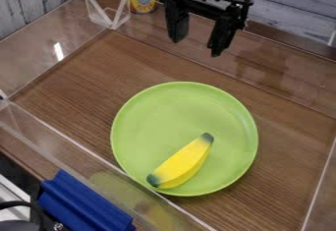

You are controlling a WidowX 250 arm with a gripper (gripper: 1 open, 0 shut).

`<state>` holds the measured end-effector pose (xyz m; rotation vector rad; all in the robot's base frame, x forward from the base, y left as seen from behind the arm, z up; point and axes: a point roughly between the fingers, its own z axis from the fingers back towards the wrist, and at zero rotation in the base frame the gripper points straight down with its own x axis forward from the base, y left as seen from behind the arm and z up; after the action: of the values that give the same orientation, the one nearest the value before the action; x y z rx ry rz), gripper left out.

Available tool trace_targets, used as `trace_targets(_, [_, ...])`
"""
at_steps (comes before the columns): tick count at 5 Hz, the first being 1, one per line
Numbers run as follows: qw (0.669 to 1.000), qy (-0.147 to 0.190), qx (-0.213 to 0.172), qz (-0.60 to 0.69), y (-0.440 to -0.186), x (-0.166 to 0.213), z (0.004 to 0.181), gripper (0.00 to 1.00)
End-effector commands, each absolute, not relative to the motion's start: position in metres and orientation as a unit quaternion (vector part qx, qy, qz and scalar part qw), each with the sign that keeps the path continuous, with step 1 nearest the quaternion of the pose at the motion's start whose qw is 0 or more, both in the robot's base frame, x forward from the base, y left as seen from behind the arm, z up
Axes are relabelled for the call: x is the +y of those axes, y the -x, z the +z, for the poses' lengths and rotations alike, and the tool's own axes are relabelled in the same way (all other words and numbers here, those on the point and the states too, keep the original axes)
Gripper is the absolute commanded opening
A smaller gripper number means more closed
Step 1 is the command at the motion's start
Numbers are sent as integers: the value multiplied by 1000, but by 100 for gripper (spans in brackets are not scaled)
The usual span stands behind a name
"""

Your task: Remove the banana from inside the green plate and put it on the table

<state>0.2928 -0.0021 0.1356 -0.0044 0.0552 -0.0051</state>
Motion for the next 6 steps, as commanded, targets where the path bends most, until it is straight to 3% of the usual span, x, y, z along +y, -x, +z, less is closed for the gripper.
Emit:
trace_targets(1, [1000, 3, 27, -3, -295, -1, 134, 100])
trace_targets(6, [1000, 12, 16, -7, -308, 6, 141, 100])
